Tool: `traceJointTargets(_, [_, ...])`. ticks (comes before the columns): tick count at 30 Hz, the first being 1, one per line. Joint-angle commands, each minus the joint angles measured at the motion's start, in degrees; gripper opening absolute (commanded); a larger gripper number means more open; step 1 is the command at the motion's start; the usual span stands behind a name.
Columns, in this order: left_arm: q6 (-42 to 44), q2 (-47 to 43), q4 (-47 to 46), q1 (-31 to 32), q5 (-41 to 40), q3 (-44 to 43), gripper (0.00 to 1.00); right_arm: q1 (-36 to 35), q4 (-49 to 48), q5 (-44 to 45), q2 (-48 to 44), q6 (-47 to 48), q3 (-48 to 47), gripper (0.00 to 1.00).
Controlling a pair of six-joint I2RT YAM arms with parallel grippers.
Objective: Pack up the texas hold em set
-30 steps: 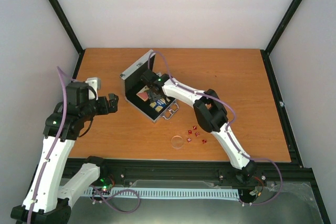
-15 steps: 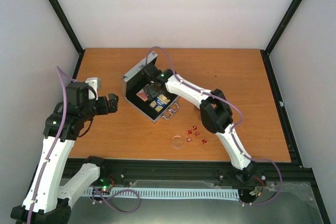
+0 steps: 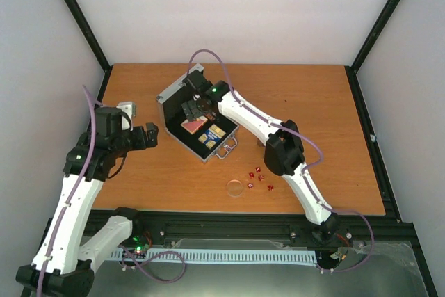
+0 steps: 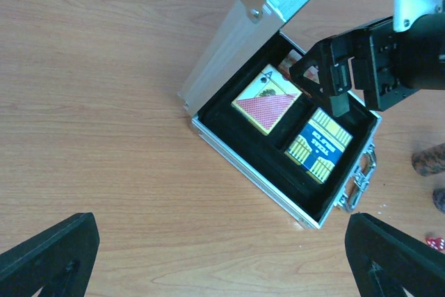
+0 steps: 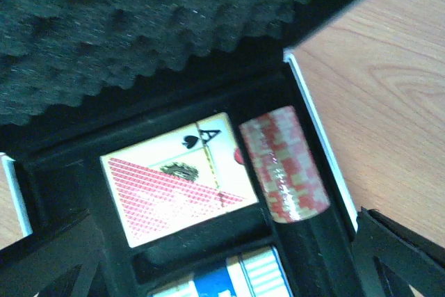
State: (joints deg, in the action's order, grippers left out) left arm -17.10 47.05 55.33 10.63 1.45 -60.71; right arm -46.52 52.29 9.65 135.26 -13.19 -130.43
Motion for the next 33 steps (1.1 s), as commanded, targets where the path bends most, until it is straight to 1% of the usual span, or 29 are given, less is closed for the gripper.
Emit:
traceJointTargets(1, [1.3,4.3,-4.5,-0.1,-2.6,-1.9,1.00,0.1,1.5,-0.8,2.7,0.7,-6.9,1.00])
traceJointTargets(6, [-1.1,10.7,-8.3,-0.1,-5.5,-4.0,1.00,0.0,2.0,-1.7,2.7,1.0,-6.6,1.00])
traceJointTargets(12, [-4.4,16.1,-15.3,-0.1,-10.7,-3.2,1.00,0.1,0.4,-4.2,0.8,0.9,-2.9,1.00])
traceJointTargets(16, [-5.3,19.1,-19.1,-0.1,-11.9,-3.0,1.00,0.1,0.1,-5.0,0.0,0.6,-2.2,1.00])
traceJointTargets(20, [-6.6,21.6,-22.6,-0.1,-11.4,-2.3,1.00,0.0,-0.1,-5.6,-0.4,0.5,-1.8,1.00])
traceJointTargets(24, [-7.2,23.6,-23.9,-0.1,-11.7,-2.2,1.00,0.0,-0.3,-6.4,-1.4,0.6,-0.5,1.00])
traceJointTargets(29, [-7.2,24.4,-24.2,-0.1,-12.2,-2.3,1.00,0.0,-1.6,-7.1,-5.4,0.4,4.8,1.00])
traceJointTargets(33, [-7.0,24.8,-24.1,-0.1,-11.8,-3.0,1.00,0.0,-2.2,-7.5,-9.8,0.4,10.9,1.00])
